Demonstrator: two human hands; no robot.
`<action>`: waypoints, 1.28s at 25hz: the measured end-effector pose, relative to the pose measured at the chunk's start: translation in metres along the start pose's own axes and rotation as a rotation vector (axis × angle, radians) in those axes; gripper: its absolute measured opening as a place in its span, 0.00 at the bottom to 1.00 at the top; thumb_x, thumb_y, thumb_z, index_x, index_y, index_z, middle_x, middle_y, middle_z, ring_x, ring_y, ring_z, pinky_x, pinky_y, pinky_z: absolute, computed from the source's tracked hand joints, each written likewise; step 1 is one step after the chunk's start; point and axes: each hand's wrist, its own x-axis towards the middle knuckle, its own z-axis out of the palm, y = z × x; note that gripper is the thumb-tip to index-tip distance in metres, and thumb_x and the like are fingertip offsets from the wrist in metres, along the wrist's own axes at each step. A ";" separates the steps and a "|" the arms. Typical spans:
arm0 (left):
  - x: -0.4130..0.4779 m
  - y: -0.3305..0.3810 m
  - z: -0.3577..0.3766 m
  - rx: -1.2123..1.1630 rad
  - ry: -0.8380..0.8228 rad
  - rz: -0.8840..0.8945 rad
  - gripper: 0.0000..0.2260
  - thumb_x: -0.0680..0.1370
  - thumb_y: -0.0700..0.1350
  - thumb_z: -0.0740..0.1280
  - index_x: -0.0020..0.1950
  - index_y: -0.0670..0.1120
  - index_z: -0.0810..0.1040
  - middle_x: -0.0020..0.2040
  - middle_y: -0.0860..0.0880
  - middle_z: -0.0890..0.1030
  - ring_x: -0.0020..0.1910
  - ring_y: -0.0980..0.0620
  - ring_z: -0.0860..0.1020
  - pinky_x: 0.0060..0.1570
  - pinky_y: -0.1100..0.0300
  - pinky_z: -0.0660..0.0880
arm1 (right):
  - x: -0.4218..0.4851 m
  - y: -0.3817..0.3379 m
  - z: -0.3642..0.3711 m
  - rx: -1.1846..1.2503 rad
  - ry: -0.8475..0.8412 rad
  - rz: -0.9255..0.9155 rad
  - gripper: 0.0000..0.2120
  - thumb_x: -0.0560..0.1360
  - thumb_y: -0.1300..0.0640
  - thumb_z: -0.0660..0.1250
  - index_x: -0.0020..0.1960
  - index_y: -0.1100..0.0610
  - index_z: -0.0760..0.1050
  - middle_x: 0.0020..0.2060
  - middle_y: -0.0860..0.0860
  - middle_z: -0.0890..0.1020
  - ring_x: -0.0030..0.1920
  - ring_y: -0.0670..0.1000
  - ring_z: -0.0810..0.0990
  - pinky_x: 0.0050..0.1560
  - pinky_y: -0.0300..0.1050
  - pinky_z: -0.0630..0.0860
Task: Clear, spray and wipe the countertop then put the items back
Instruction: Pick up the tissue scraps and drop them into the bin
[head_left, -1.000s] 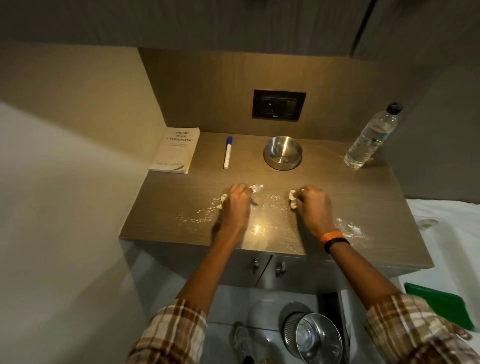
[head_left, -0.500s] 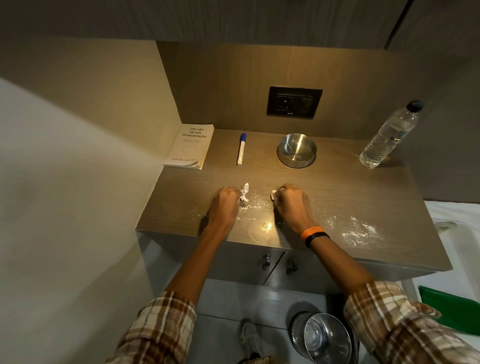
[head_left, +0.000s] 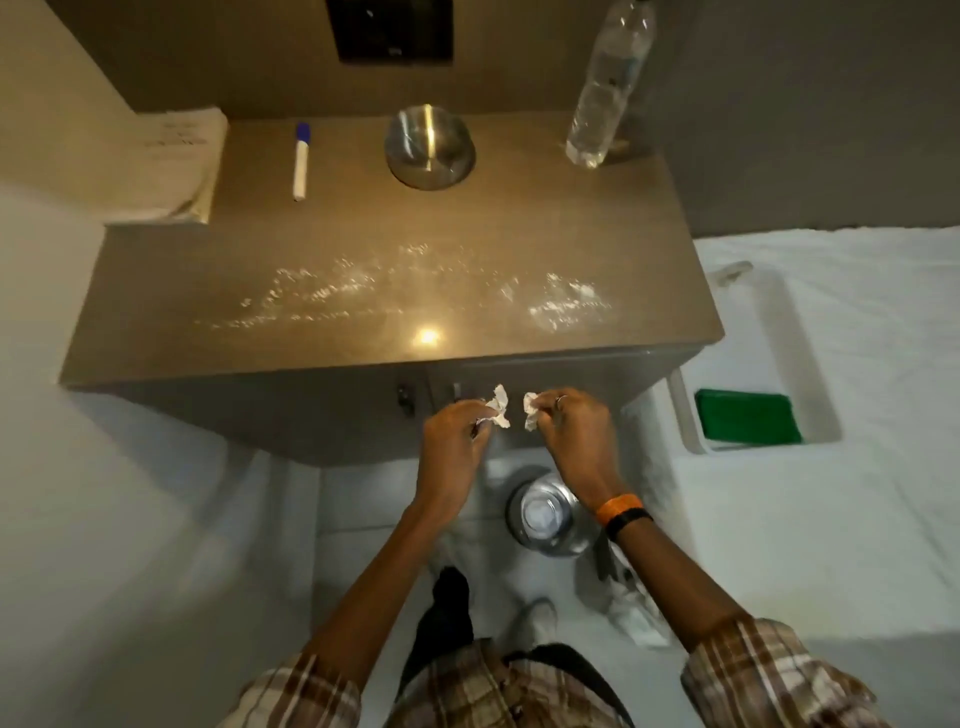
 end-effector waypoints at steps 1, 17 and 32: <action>-0.010 -0.012 0.027 0.008 -0.065 -0.079 0.08 0.74 0.33 0.72 0.49 0.43 0.86 0.48 0.48 0.87 0.45 0.56 0.82 0.48 0.65 0.78 | -0.011 0.029 0.008 -0.019 -0.048 0.079 0.07 0.71 0.65 0.68 0.41 0.61 0.85 0.46 0.55 0.87 0.48 0.55 0.84 0.50 0.49 0.80; -0.082 -0.306 0.398 0.140 -0.592 -0.367 0.22 0.78 0.38 0.68 0.72 0.44 0.73 0.66 0.42 0.79 0.65 0.42 0.77 0.65 0.51 0.74 | -0.058 0.391 0.292 -0.239 -0.483 0.388 0.19 0.78 0.60 0.66 0.68 0.59 0.75 0.65 0.58 0.80 0.64 0.57 0.80 0.64 0.49 0.76; -0.081 -0.029 0.114 0.610 -0.137 0.330 0.33 0.80 0.60 0.60 0.80 0.44 0.59 0.81 0.43 0.59 0.81 0.44 0.53 0.80 0.43 0.52 | -0.081 0.125 0.019 -0.394 -0.027 -0.192 0.37 0.77 0.35 0.59 0.80 0.54 0.57 0.82 0.57 0.49 0.83 0.58 0.46 0.81 0.61 0.51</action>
